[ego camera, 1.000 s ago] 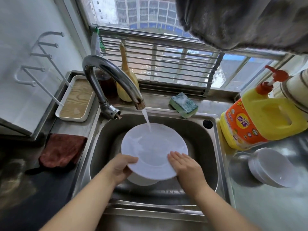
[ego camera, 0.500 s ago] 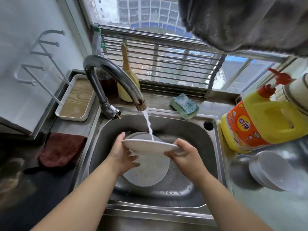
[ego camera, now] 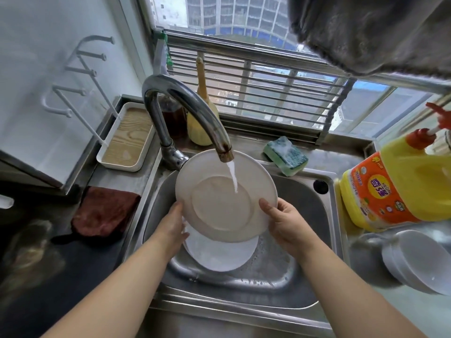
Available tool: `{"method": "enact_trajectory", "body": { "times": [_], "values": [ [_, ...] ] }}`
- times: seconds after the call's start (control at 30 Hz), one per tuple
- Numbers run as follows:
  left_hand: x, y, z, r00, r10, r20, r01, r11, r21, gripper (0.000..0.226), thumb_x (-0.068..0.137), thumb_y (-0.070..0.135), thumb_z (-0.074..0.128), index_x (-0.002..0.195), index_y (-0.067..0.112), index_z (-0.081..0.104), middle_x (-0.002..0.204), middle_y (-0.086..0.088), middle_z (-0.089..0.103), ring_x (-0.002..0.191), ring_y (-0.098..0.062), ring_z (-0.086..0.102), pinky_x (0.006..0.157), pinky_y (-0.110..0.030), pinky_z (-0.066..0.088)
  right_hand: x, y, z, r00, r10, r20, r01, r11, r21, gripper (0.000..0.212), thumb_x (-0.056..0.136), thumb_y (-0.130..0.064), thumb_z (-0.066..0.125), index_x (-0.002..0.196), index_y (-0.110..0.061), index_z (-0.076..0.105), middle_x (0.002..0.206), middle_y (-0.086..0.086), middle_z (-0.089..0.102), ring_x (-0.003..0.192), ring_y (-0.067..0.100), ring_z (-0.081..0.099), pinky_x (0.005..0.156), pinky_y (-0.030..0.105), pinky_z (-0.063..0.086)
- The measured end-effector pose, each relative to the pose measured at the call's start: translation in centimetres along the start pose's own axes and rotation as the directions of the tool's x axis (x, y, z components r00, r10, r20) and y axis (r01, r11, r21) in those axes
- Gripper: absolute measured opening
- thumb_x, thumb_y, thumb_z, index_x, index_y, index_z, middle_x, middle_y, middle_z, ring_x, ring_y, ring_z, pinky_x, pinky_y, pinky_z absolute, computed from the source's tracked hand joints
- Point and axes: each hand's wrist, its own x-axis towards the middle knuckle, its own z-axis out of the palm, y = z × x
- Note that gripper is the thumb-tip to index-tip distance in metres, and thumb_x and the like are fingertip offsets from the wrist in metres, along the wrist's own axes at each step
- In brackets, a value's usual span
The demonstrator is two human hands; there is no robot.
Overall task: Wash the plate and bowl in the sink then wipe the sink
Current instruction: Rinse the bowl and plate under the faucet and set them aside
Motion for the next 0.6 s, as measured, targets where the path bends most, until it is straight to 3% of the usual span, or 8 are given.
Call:
{"method": "enact_trajectory", "body": {
  "times": [0.07, 0.13, 0.27, 0.37, 0.47, 0.57, 0.6],
  "values": [
    [0.4, -0.2, -0.5, 0.999, 0.039, 0.003, -0.039, 0.999, -0.036, 0.044, 0.101, 0.041, 0.035, 0.140, 0.022, 0.042, 0.142, -0.005, 0.049, 0.128, -0.028, 0.047, 0.098, -0.045, 0.044, 0.0, 0.9, -0.1, 0.999, 0.047, -0.022, -0.045, 0.995, 0.088, 0.025, 0.081, -0.017, 0.060, 0.102, -0.003, 0.061, 0.087, 0.009, 0.073, 0.078, 0.019, 0.070, 0.068, 0.031, 0.058],
    [0.1, -0.3, -0.5, 0.997, 0.078, -0.023, -0.079, 0.993, -0.084, 0.037, 0.103, 0.033, 0.036, 0.130, 0.013, 0.051, 0.124, -0.011, 0.062, 0.113, -0.028, 0.058, 0.088, -0.041, 0.050, 0.1, 1.9, -0.2, 0.991, 0.107, -0.077, -0.092, 0.980, 0.176, 0.024, 0.089, -0.014, 0.054, 0.109, -0.003, 0.059, 0.093, 0.011, 0.073, 0.082, 0.021, 0.071, 0.069, 0.034, 0.059],
    [-1.7, 0.1, 0.1, 0.986, 0.143, -0.089, -0.152, 0.983, -0.102, 0.025, 0.102, 0.015, 0.037, 0.109, 0.010, 0.061, 0.100, -0.008, 0.068, 0.092, -0.022, 0.063, 0.077, -0.037, 0.051, 0.2, 4.3, -0.6, 0.960, 0.203, -0.191, -0.136, 0.939, 0.315, 0.034, 0.094, -0.015, 0.051, 0.124, 0.000, 0.053, 0.108, 0.017, 0.069, 0.091, 0.025, 0.069, 0.076, 0.039, 0.057],
    [-3.4, 0.6, 0.8, 0.982, 0.168, -0.084, -0.174, 0.981, -0.080, 0.027, 0.101, 0.008, 0.036, 0.100, 0.014, 0.062, 0.097, -0.009, 0.069, 0.088, -0.022, 0.064, 0.076, -0.036, 0.052, 0.2, 6.2, -0.2, 0.914, 0.331, -0.233, -0.224, 0.893, 0.389, 0.031, 0.097, -0.019, 0.048, 0.123, -0.003, 0.055, 0.107, 0.015, 0.069, 0.097, 0.025, 0.066, 0.076, 0.038, 0.054],
    [-5.2, 1.2, 1.5, 0.982, 0.181, -0.056, -0.184, 0.982, -0.042, 0.026, 0.100, 0.005, 0.039, 0.104, 0.013, 0.064, 0.098, -0.008, 0.070, 0.091, -0.023, 0.065, 0.075, -0.036, 0.053, 0.2, 7.0, 0.9, 0.876, 0.426, -0.228, -0.300, 0.849, 0.435, 0.030, 0.098, -0.021, 0.048, 0.120, -0.002, 0.058, 0.093, 0.012, 0.072, 0.090, 0.024, 0.065, 0.074, 0.037, 0.053],
    [-6.5, 1.7, 2.1, 0.983, 0.179, -0.044, -0.181, 0.983, -0.025, 0.023, 0.097, 0.000, 0.044, 0.098, 0.012, 0.064, 0.090, -0.006, 0.070, 0.083, -0.020, 0.065, 0.068, -0.032, 0.052, -0.3, 7.4, 1.4, 0.869, 0.453, -0.199, -0.368, 0.860, 0.354, 0.024, 0.095, -0.021, 0.053, 0.109, -0.004, 0.063, 0.071, 0.008, 0.072, 0.067, 0.019, 0.069, 0.058, 0.033, 0.055],
    [-6.8, 1.8, 2.3, 0.985, 0.171, -0.035, -0.172, 0.985, -0.010, 0.022, 0.096, -0.001, 0.046, 0.096, 0.013, 0.064, 0.089, -0.005, 0.069, 0.081, -0.020, 0.064, 0.066, -0.031, 0.051, -0.4, 7.6, 1.3, 0.865, 0.461, -0.197, -0.387, 0.864, 0.321, 0.026, 0.093, -0.022, 0.055, 0.109, -0.004, 0.063, 0.071, 0.009, 0.072, 0.067, 0.019, 0.069, 0.059, 0.032, 0.055]
  ]
}}
